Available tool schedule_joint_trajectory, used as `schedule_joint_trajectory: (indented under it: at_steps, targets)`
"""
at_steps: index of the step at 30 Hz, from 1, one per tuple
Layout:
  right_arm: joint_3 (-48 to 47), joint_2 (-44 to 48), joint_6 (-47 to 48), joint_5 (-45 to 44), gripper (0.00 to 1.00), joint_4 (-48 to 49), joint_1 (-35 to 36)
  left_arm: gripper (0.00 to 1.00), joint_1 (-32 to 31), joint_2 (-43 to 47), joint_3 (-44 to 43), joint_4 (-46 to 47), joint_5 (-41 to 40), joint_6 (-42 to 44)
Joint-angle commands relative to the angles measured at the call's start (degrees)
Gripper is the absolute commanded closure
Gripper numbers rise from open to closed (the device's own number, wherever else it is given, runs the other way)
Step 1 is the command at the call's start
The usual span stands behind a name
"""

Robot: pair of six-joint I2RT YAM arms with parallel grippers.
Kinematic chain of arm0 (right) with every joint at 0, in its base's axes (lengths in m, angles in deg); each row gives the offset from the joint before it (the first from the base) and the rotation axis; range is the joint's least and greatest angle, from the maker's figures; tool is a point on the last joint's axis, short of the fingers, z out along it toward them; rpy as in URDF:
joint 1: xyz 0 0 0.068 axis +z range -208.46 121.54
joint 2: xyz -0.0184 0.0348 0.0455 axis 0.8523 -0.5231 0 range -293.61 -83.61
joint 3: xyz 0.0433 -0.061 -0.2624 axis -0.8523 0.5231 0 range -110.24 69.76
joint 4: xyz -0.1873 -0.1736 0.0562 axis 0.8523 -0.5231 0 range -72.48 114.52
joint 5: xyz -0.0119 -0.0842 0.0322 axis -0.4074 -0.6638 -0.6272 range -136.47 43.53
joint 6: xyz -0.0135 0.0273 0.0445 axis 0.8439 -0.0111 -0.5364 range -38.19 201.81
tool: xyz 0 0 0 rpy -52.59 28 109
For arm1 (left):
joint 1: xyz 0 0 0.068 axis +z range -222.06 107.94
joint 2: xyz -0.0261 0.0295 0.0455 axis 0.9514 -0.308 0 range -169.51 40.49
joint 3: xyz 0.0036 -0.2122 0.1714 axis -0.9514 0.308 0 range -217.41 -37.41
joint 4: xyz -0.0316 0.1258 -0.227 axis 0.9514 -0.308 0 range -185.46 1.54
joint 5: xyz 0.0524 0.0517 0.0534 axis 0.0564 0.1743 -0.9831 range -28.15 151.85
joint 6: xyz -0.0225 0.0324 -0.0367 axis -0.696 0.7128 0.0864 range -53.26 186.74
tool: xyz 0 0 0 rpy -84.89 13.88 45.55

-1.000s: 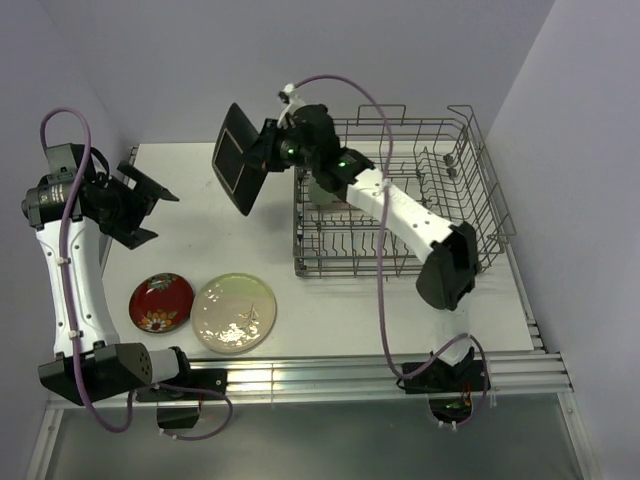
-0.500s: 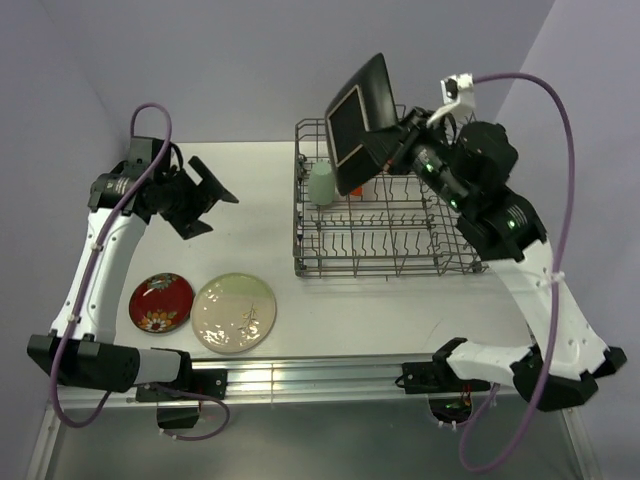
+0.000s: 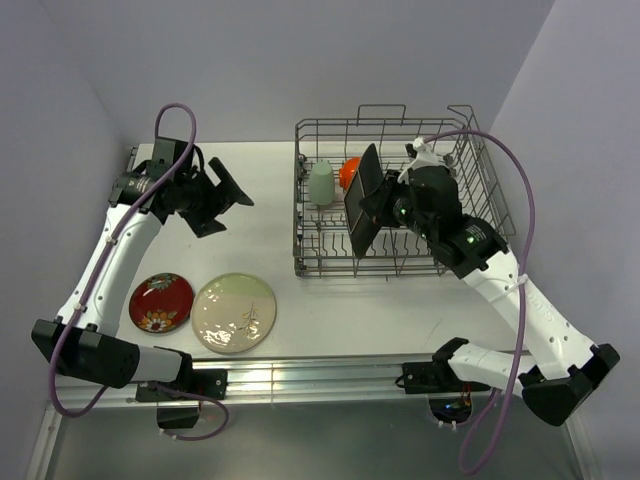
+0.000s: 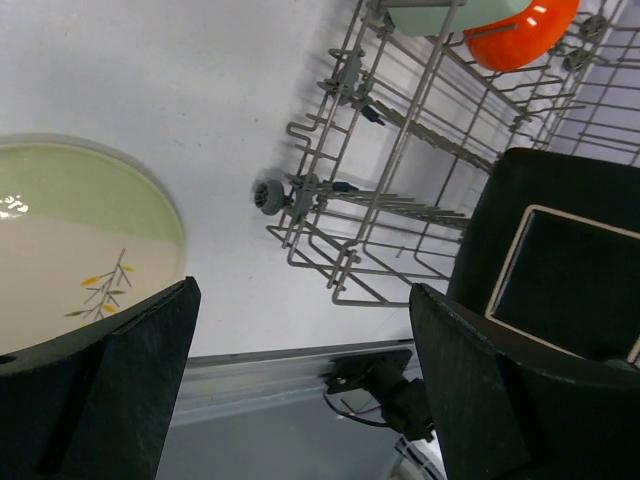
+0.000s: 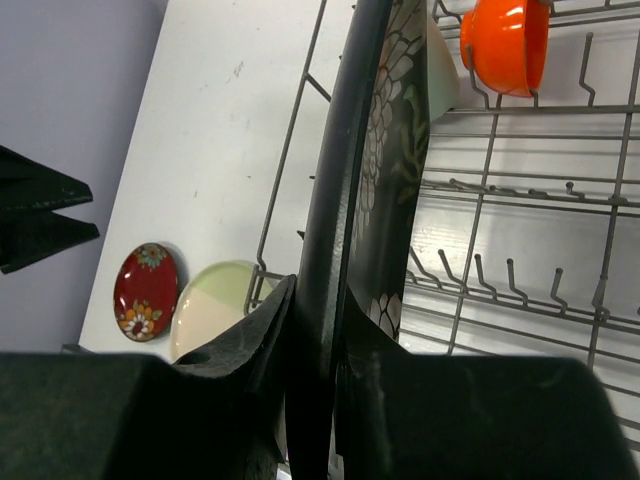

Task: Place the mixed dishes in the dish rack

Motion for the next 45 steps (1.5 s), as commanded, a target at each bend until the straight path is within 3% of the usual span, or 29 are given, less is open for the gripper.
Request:
schedule_joint_trajectory:
  at_steps: [1, 10, 29, 37, 45]
  targets:
    - [-0.9, 2.6, 0.0, -2.3, 1.00, 14.9, 0.2, 0.08, -0.8, -0.3, 1.5, 1.8, -2.8, 2.8]
    - [2.9, 0.7, 0.3, -3.9, 1.00, 18.5, 0.3, 0.08, -1.1, 0.1, 6.0, 3.6, -2.8, 5.0]
    - [8.0, -5.3, 1.6, -5.4, 1.00, 25.3, 1.3, 0.08, -2.6, -0.3, 6.6, 2.7, -3.3, 6.7]
    - [11.6, -4.2, 3.2, -9.5, 1.00, 25.0, 4.0, 0.08, -2.7, -0.3, 7.6, 2.8, -3.4, 6.4]
    - [20.2, -1.3, 0.4, -16.0, 1.00, 31.1, 6.3, 0.08, -2.7, 0.3, 9.8, 3.4, -3.3, 5.8]
